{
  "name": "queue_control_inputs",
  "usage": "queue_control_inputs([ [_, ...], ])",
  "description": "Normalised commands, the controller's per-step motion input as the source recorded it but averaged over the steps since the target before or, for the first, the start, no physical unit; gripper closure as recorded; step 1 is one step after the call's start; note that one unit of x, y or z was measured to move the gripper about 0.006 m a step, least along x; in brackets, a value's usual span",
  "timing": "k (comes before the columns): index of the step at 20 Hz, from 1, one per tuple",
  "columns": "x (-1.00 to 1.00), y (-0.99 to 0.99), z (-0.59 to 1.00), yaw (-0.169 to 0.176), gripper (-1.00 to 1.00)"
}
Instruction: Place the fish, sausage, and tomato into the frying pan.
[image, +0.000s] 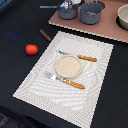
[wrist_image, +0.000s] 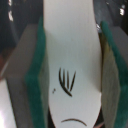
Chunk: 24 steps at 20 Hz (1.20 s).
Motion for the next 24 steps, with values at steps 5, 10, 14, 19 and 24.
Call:
queue_control_inputs([
  [5,0.03,0.08,0.90,0.000,-1.00],
  [10,-0.04,-0.33,0.69,0.000,-1.00],
  [14,-0.03,-0.90,0.44,-0.004,-1.00],
  [19,-0.02,-0.97,0.24,0.000,-1.00],
  [24,-0.06,-0.97,0.01,0.000,-1.00],
])
